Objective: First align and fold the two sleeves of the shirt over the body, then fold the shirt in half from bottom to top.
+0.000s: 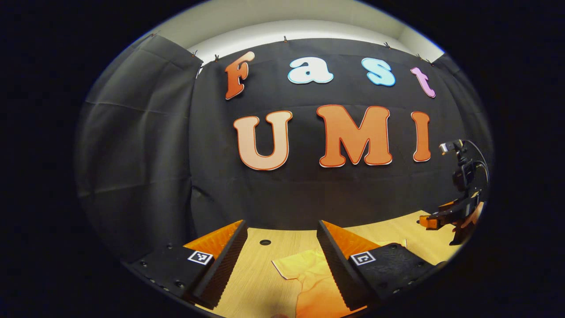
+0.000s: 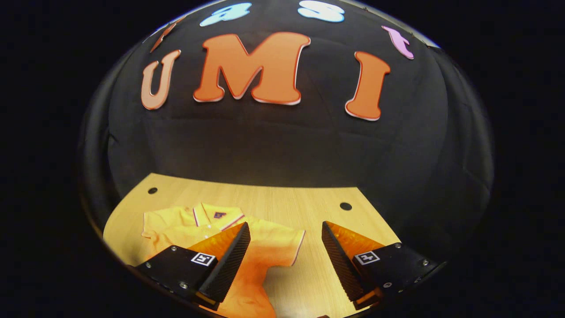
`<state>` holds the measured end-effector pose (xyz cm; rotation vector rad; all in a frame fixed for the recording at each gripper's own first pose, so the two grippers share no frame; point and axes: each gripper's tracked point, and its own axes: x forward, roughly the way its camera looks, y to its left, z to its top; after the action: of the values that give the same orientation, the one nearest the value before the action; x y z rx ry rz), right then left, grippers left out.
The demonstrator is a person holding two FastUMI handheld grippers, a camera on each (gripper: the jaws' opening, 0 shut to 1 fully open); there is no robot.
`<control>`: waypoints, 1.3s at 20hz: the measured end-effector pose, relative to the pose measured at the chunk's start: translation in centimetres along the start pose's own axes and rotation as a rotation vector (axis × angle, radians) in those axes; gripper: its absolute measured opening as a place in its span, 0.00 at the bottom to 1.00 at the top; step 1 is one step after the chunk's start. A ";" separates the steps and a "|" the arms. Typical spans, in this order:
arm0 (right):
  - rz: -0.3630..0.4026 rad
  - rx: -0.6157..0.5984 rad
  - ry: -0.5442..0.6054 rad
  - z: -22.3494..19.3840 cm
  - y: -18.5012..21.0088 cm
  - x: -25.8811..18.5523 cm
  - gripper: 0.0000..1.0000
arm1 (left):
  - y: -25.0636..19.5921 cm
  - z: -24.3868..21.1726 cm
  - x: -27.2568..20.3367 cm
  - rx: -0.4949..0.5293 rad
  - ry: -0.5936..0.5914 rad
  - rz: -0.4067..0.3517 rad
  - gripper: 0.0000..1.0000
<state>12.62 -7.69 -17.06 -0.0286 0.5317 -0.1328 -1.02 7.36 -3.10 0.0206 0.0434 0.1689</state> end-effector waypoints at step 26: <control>0.194 0.075 0.750 -13.9 0.9 16.9 0.89 | -1.6 -4.6 -3.5 0.110 0.209 0.236 0.99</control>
<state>20.13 -8.92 -37.65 0.1521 1.2735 0.0332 -4.42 5.32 -7.62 0.1178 0.2597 0.4044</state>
